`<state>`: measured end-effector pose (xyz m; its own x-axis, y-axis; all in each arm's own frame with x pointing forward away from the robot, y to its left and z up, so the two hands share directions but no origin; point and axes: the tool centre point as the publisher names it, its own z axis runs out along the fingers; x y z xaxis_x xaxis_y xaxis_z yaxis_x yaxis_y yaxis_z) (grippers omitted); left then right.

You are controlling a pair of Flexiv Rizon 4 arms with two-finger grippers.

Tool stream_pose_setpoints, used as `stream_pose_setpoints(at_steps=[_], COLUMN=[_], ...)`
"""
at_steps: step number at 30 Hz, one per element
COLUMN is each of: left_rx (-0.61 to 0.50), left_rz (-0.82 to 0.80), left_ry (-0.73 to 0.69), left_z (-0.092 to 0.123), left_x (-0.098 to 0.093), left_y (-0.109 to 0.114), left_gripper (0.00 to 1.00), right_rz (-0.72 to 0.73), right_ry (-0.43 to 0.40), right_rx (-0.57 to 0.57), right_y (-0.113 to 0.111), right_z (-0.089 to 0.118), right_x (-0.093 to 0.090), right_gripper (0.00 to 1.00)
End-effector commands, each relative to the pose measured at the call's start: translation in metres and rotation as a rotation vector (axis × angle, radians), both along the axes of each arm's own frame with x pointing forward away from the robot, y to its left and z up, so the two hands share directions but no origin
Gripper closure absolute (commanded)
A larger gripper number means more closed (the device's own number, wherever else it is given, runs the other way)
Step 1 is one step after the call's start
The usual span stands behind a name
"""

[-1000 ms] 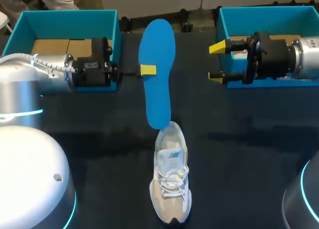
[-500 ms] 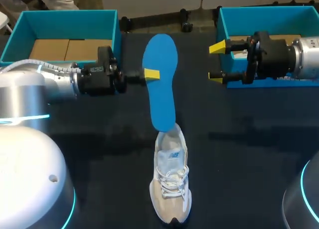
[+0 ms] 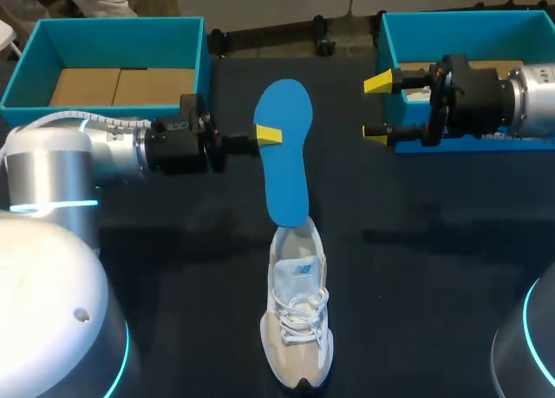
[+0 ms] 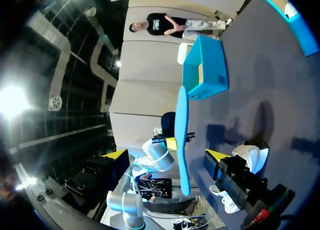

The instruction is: Take the shoe out of the shoebox, open the shoe tongue, remove and reinsert the insole, then place the shoe into the shoebox

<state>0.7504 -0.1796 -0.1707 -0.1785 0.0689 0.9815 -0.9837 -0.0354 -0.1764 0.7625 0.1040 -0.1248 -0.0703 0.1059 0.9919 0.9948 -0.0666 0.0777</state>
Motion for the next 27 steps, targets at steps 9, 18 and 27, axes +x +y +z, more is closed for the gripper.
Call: stream_pose_setpoints(at_steps=[9,18,27], left_rx=[-0.003,-0.003,-0.003], left_rz=[-0.004,-0.004,-0.004], left_ry=[0.025,0.025,0.025], left_z=[-0.01,-0.01,-0.01], left_x=[0.013,0.013,0.013], left_y=[-0.017,-0.017,-0.017], left_gripper=[1.0,1.0,1.0], right_rz=[0.02,0.008,0.013], right_ry=[0.065,0.16,0.23], right_rx=[-0.218,-0.524,-0.795], right_y=[0.003,0.013,0.026], right_z=[0.017,0.05,0.073], right_x=[0.0,0.002,0.0], right_gripper=[0.0,0.0,0.0])
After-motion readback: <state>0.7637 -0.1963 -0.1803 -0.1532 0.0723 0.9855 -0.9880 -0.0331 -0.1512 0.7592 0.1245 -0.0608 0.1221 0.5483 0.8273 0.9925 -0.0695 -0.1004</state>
